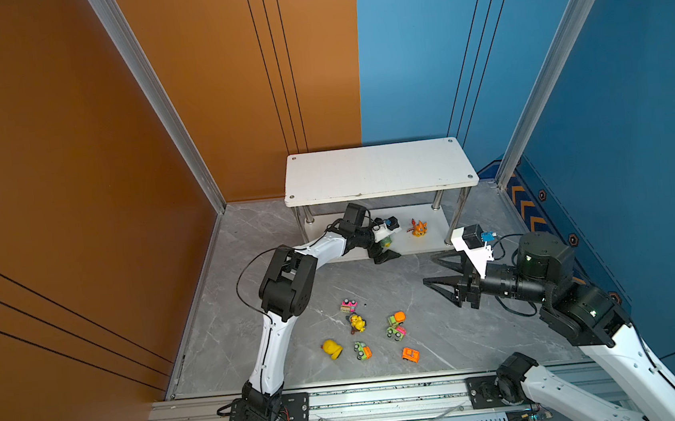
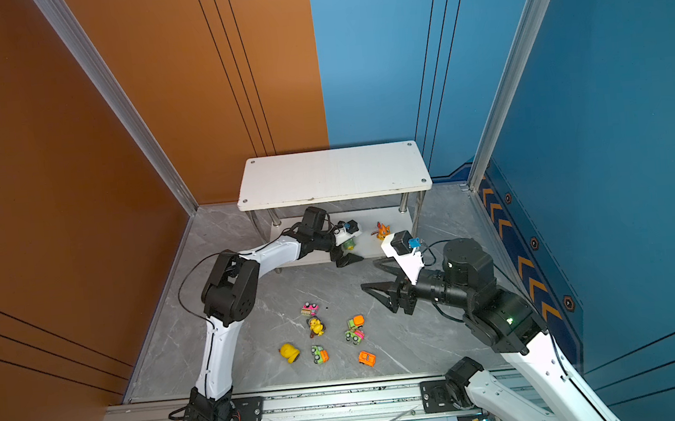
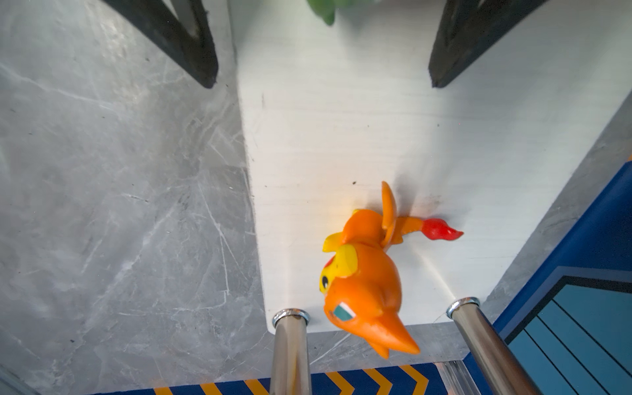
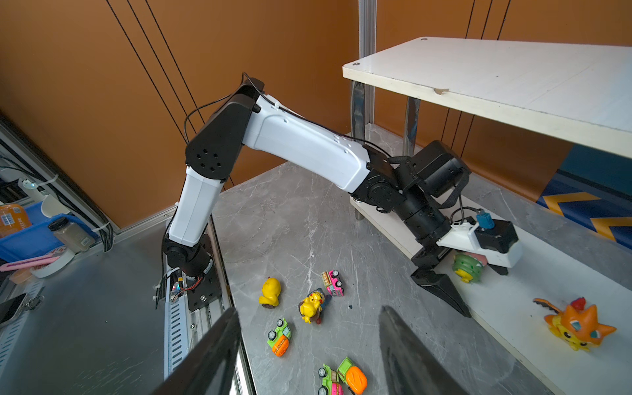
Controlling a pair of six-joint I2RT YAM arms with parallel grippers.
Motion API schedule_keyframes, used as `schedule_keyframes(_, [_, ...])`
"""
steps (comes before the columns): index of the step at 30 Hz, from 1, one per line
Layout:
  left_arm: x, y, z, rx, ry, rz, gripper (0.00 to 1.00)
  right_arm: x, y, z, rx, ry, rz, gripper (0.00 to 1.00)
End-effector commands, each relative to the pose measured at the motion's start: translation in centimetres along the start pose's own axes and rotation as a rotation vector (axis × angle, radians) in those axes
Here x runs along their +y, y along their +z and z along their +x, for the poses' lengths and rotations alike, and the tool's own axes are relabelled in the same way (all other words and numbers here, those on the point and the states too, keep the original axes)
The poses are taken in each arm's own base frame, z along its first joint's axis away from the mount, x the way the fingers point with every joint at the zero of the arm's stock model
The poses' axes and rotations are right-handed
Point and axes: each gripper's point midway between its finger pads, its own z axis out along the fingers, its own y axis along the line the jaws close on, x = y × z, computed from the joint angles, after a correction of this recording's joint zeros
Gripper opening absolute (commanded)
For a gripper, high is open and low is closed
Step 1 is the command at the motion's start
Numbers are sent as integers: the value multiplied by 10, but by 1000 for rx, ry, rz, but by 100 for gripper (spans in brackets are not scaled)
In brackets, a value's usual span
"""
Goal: Place and organize the plastic toys onto the shelf
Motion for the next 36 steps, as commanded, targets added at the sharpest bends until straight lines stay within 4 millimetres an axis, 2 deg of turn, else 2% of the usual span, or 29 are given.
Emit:
schedule_keyframes(1, [1, -28, -51, -108, 29, -60, 98, -4, -4, 1, -14, 15, 33, 66])
schedule_keyframes(5, [-20, -43, -79, -153, 52, -65, 98, -4, -9, 6, -19, 25, 45, 66])
schedule_keyframes(11, [-57, -59, -100, -186, 33, -65, 98, -5, -17, 19, -9, 49, 82, 67])
schedule_keyframes(15, [-89, -66, -109, -174, 21, -75, 98, -28, -24, 40, 31, 84, 233, 65])
schedule_keyframes(17, [-110, -69, -114, -165, 36, -85, 98, -40, -26, 57, 65, 107, 303, 58])
schedule_keyframes(21, [-148, -81, -125, -164, 60, -105, 98, -57, -28, 77, 93, 162, 400, 48])
schedule_keyframes(23, [-163, -87, -122, -151, 33, -131, 98, -66, -28, 84, 105, 204, 451, 44])
schedule_keyframes(26, [-171, -106, -121, -162, -98, -197, 98, -74, -13, 102, 151, 265, 467, 39])
schedule_keyframes(29, [-181, -129, -119, -207, -236, -204, 98, -79, 12, 126, 223, 289, 478, 38])
schedule_keyframes(33, [-176, -166, -113, -278, -402, -327, 98, -72, 53, 150, 375, 154, 495, 38])
schedule_keyframes(36, [-172, -198, -110, -363, -458, -425, 98, -63, 84, 156, 452, 72, 471, 36])
